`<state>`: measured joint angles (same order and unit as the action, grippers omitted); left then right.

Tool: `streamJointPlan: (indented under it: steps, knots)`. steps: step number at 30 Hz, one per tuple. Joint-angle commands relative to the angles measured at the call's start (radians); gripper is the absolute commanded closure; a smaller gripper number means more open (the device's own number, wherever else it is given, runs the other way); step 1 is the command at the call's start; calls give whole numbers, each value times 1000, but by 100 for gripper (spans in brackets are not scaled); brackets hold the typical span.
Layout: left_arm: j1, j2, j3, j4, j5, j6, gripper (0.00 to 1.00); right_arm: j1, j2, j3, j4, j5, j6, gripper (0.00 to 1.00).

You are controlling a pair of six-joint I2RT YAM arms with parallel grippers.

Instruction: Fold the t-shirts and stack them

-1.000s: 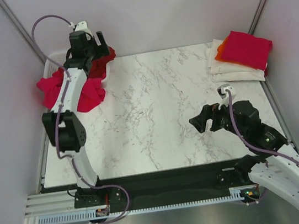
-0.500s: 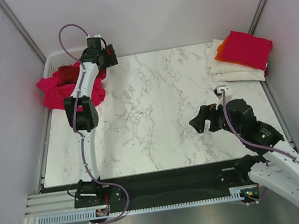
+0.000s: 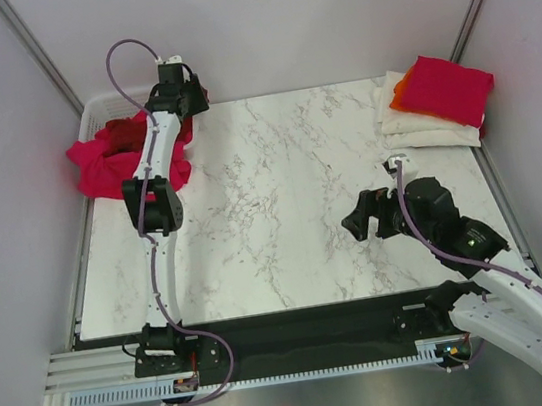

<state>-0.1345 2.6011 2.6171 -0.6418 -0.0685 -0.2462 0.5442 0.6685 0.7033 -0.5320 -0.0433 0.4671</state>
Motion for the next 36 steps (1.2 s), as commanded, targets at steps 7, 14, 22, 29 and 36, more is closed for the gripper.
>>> streamJointPlan:
  steps: [7, 14, 22, 29, 36]
  knots:
    - [9, 28, 73, 5, -39, -36, 80, 0, 36, 15, 30, 22, -1, 2]
    - [9, -38, 80, 5, -63, -15, 98, 2, 48, 9, 40, 20, -1, 2]
    - [10, -156, 175, 19, -68, -19, 98, 2, 54, 2, 52, 14, -1, 2]
    - [10, -329, 259, 168, 32, -145, 98, 0, 54, -1, 70, 5, -1, 2]
    - [9, -439, 265, 546, 252, -234, 98, 2, 25, -8, 75, -9, 10, 2]
